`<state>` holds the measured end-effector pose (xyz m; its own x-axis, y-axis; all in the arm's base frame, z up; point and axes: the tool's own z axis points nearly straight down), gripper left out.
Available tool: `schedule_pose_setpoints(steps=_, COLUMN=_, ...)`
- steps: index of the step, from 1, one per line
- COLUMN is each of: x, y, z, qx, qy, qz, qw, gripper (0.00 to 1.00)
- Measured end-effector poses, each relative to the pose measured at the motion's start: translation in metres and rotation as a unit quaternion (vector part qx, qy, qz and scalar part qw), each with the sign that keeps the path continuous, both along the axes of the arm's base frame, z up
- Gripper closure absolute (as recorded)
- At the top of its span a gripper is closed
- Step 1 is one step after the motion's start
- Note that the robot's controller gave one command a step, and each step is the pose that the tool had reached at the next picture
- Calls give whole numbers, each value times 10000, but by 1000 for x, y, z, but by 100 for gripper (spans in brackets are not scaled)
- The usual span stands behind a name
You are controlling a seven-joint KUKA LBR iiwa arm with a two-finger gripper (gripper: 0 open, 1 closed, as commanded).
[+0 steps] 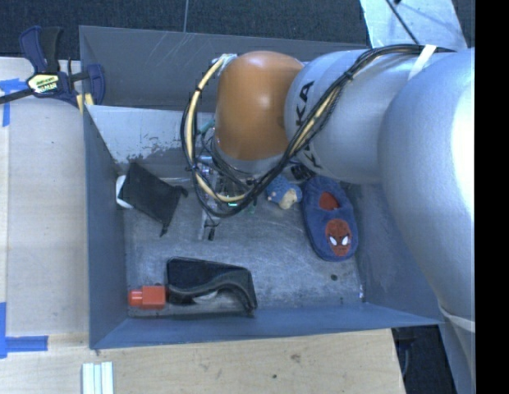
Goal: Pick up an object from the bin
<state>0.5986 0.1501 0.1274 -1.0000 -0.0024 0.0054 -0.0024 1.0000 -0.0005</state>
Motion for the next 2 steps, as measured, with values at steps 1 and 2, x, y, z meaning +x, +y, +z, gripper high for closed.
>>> schedule_pose_setpoints(steps=1, x=25, y=45, z=-60, qx=12, qy=-35, qz=634, qw=9980, gripper=0)
schedule_pose_setpoints(steps=2, x=17, y=95, z=-25, qx=23, qy=-65, qz=1641, qw=9864, gripper=0)
